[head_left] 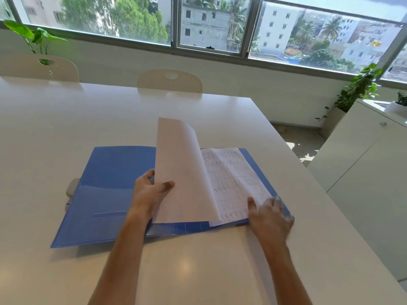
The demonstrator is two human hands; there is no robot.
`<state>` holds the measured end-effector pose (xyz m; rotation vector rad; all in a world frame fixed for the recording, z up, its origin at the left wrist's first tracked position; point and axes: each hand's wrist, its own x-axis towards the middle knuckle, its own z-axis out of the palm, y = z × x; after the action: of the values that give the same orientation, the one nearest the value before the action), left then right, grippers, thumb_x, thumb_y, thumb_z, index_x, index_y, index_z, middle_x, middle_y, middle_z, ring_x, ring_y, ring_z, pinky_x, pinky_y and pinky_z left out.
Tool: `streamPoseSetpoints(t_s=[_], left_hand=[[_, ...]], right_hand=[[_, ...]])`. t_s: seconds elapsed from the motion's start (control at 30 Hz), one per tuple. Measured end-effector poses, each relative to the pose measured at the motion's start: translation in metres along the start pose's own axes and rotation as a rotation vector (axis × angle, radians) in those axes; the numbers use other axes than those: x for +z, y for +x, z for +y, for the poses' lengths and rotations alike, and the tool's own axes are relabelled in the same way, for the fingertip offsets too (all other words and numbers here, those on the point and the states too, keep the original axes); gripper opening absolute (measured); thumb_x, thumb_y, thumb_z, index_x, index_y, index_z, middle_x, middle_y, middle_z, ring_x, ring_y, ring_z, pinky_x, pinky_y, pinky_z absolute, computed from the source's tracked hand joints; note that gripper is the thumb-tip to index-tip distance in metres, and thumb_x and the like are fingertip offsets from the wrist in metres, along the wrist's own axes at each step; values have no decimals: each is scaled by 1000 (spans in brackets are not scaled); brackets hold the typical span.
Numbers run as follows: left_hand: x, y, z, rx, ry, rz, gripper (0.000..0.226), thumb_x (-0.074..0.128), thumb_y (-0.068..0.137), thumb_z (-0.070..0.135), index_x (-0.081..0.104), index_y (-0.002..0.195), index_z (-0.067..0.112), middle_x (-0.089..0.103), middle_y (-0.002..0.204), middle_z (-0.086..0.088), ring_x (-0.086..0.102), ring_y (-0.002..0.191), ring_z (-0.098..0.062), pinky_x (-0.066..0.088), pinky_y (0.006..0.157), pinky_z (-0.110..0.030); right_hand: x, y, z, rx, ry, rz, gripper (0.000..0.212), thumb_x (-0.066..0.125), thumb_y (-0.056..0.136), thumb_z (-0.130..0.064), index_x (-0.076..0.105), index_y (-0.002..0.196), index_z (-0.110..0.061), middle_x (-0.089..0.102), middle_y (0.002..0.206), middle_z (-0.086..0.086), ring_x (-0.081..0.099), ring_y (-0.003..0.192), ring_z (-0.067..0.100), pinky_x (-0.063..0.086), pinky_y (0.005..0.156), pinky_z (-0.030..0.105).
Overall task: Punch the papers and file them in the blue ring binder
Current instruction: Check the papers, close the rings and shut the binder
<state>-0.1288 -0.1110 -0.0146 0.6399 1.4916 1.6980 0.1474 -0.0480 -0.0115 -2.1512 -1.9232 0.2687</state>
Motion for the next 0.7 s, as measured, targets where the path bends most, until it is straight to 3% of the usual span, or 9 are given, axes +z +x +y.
streamPoseSetpoints(t_s=[0.07,0.17,0.37,0.53,0.7], left_hand=[[-5,3,-1,0,40,2,42,82,67,3,65,103,20,76,84,0,73,72,-21,57,59,-31],[-7,7,-5,2,48,-2,50,84,67,6,63,111,19,76,87,-1,73,76,-22,57,64,-34],[-10,11,-9,16,46,-25,54,84,68,9,61,116,18,75,93,-6,73,79,-24,59,65,-35],[-11,12,-8,-1,47,-52,55,82,70,9,58,119,15,72,102,-11,71,87,-31,58,76,-44],[-9,11,-10,3,46,-57,46,82,70,7,60,109,21,72,101,-8,71,86,-27,58,69,-36]], right_hand=[[5,5,15,88,-47,-54,80,20,96,-60,16,151,-2,12,161,13,14,148,26,10,117,50],[10,10,26,125,-47,-39,78,21,97,-57,13,152,-2,13,161,13,13,148,26,11,116,50],[10,19,36,134,-103,108,69,47,89,-60,49,131,-5,45,133,15,42,124,31,36,100,44],[5,25,45,153,63,161,67,69,75,-60,57,120,-12,53,122,13,48,116,33,39,93,45],[10,26,45,148,164,212,49,76,73,-50,65,110,-19,60,115,10,49,112,32,38,92,44]])
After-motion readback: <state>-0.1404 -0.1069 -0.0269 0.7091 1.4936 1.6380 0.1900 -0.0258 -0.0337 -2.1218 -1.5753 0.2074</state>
